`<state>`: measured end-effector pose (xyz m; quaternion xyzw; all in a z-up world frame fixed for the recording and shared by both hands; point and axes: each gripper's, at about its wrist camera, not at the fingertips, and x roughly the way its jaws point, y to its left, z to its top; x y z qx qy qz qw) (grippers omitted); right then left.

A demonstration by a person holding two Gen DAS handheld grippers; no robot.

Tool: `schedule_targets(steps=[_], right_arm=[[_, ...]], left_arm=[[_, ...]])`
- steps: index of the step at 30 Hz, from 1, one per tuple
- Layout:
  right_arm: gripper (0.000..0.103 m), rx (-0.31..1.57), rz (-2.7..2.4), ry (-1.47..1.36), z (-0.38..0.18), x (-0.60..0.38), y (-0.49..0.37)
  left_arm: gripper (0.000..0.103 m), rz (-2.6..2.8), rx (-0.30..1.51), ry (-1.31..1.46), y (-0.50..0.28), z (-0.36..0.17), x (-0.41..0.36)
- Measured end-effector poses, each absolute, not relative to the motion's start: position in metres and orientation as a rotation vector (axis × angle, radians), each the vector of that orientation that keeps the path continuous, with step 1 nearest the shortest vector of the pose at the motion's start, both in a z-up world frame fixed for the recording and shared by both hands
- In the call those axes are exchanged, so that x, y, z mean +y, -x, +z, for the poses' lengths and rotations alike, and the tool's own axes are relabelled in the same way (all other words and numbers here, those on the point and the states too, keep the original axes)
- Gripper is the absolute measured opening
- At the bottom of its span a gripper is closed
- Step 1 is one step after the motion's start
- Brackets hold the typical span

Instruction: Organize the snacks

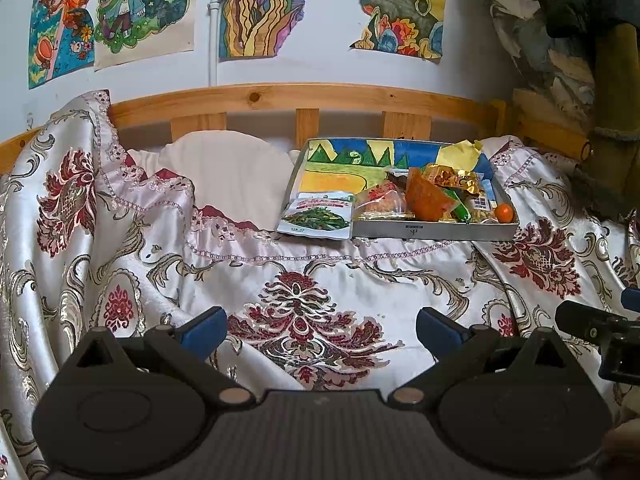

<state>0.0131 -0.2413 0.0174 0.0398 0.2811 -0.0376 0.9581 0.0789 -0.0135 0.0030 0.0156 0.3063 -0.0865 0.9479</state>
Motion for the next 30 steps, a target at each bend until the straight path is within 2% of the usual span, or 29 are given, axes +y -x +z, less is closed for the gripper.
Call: schedule_targets(steps=[30], right_arm=[[0.102, 0.577, -0.076, -0.075, 0.0155, -0.2392, -0.0135]], left_arm=[[0.102, -0.180, 0.638, -0.047, -0.0796, 0.0001, -0.0116]])
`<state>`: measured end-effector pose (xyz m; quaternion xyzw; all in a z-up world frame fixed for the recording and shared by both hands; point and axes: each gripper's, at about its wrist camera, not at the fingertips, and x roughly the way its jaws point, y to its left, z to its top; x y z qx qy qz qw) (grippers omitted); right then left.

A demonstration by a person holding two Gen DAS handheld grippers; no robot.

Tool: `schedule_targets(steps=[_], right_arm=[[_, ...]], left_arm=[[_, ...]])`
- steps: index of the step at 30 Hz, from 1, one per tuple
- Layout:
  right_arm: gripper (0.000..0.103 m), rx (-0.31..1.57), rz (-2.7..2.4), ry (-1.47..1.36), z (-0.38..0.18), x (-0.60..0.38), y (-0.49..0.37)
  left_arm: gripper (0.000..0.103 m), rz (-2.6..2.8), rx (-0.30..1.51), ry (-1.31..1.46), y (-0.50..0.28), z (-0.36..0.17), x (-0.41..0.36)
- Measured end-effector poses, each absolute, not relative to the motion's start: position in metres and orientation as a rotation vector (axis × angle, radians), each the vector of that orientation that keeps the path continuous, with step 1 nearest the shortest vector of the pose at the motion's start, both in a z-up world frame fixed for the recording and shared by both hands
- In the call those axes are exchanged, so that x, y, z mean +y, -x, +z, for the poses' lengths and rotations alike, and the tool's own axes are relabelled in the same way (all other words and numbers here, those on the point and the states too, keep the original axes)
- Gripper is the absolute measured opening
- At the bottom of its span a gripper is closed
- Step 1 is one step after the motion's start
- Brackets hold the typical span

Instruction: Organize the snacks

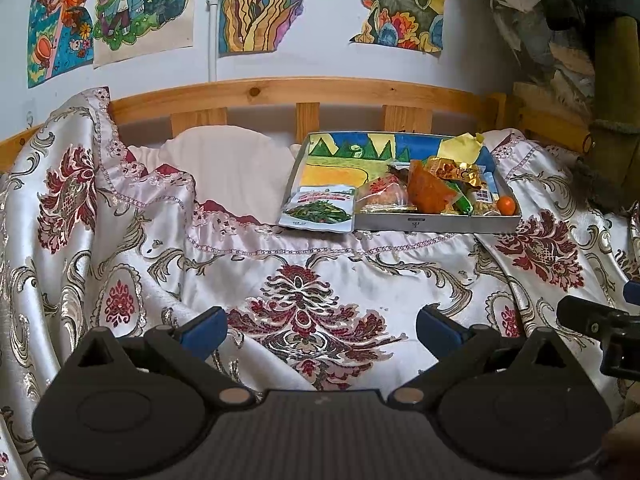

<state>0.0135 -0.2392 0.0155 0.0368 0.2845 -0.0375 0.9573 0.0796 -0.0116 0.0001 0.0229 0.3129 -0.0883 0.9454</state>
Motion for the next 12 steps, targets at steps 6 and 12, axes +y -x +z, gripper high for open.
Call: schedule_targets(steps=[6, 12], right_arm=[[0.102, 0.578, -0.077, -0.074, 0.0157, -0.2387, -0.0136], [0.102, 0.580, -0.077, -0.072, 0.0156, -0.2382, -0.0131]], left_arm=[[0.102, -0.183, 0.630, -0.069, -0.0791, 0.0004, -0.0127], [0.102, -0.186, 0.634, -0.076, -0.0796, 0.0002, -0.0124]])
